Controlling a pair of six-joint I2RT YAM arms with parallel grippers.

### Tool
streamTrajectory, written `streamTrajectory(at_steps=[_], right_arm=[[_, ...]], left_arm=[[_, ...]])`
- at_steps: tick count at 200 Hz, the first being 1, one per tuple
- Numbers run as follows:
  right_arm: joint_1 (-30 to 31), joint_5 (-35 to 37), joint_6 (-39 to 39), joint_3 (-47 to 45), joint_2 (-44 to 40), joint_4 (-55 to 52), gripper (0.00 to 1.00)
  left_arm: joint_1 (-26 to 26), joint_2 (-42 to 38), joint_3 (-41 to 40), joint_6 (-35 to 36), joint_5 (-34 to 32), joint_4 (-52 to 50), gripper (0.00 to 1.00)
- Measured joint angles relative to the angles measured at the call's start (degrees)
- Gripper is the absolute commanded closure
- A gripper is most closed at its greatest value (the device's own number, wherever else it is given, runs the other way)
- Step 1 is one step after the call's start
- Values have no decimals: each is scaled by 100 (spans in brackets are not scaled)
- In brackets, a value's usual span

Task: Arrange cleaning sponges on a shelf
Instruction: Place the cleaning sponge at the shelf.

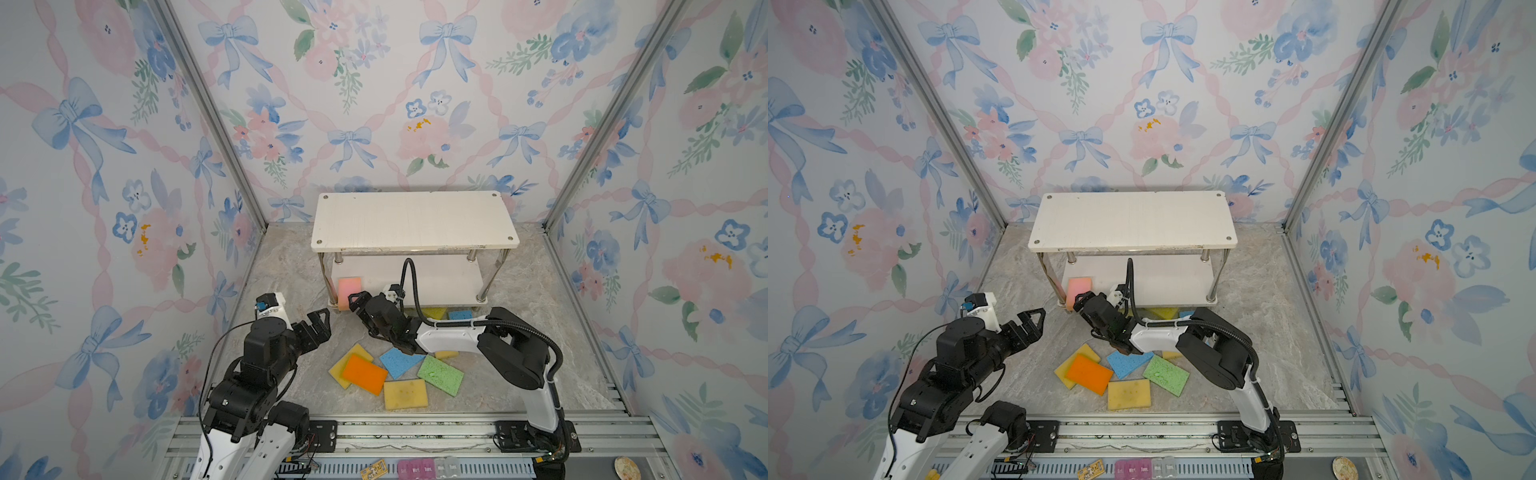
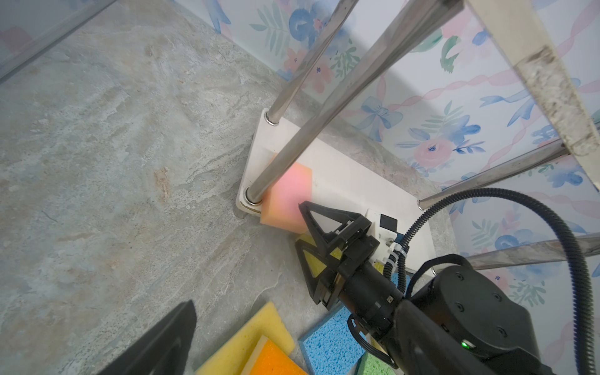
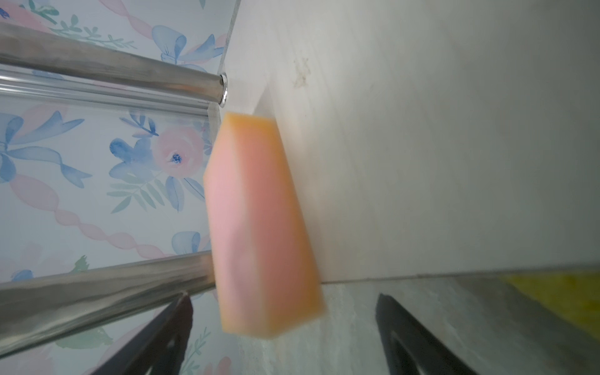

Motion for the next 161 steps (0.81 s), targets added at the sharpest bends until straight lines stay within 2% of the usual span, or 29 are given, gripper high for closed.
streamTrajectory(at_steps=[42, 78, 115, 161], right_arm=[[0, -304, -164, -470, -540, -201, 3], [37, -831, -378, -601, -953, -315, 11], [35, -1574, -323, -570, -490, 407, 14], [57, -2037, -372, -264, -83, 509, 14]], left_arm=[[0, 0, 0, -2, 0, -2, 2], [0, -59, -24, -70, 2, -4, 3], [0, -170, -35, -138, 4, -28, 3], [0, -323, -35, -157, 48, -33, 6]])
